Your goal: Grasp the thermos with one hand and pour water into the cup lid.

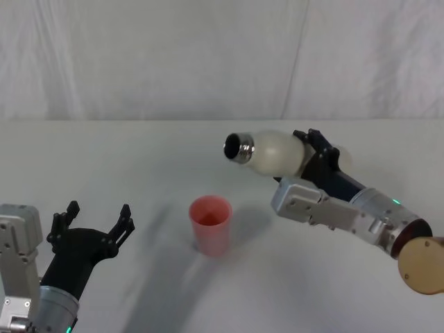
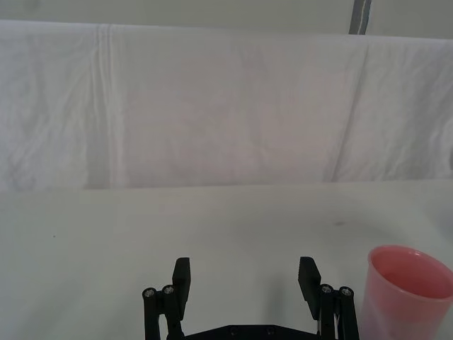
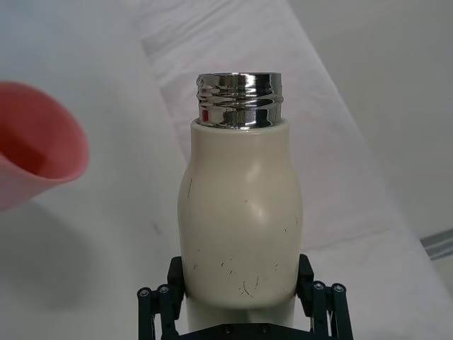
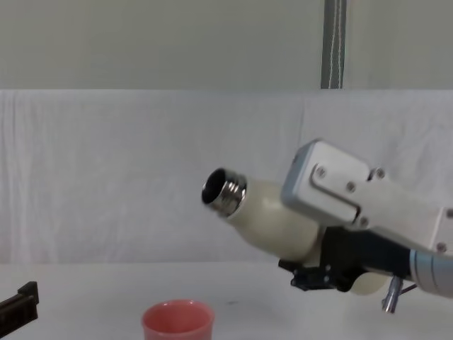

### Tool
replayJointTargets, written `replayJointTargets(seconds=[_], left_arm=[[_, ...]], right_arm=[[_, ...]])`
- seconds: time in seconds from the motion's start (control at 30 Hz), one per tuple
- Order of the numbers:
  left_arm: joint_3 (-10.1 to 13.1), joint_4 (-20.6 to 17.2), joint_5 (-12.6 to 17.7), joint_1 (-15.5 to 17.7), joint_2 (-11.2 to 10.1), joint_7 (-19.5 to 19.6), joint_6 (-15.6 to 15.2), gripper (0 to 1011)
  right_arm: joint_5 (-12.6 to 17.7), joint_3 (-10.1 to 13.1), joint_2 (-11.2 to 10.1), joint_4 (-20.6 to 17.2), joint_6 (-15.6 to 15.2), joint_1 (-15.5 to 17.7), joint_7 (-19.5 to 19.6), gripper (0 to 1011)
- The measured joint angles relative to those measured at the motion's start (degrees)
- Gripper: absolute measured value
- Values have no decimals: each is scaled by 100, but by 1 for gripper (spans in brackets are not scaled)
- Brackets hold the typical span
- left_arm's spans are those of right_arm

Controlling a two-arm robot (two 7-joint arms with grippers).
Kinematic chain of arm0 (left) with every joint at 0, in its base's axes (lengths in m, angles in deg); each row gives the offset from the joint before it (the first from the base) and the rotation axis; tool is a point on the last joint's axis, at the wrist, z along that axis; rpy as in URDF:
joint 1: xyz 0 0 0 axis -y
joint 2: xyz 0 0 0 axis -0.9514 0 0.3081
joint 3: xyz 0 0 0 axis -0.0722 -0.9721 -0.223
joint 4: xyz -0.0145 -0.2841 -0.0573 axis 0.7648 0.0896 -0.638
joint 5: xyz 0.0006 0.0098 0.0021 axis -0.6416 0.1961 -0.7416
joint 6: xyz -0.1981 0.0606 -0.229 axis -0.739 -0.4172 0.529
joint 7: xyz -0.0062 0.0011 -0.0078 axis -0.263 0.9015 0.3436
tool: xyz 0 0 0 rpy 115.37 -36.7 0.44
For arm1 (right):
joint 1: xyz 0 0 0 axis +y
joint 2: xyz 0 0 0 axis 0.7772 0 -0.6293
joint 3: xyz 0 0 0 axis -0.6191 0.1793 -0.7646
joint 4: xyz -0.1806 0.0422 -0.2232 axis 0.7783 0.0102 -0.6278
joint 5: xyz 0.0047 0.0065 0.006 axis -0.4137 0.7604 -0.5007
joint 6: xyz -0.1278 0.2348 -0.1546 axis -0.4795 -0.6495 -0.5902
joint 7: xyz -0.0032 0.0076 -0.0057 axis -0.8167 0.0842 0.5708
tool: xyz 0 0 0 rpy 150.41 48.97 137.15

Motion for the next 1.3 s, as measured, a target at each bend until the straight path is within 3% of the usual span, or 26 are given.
replayJointTargets(seconds=[0.27, 0.73, 1.3], left_arm=[[0, 0, 0, 0, 0, 0, 0, 1001], [0, 0, 0, 0, 0, 0, 0, 1001], [0, 0, 0, 0, 0, 0, 0, 1001]], right_arm=[[-370, -214, -22, 139, 2, -84, 22, 951], [-737, -466, -106, 230, -35, -189, -64, 951], [-1329, -767, -93, 464, -77, -346, 129, 951]])
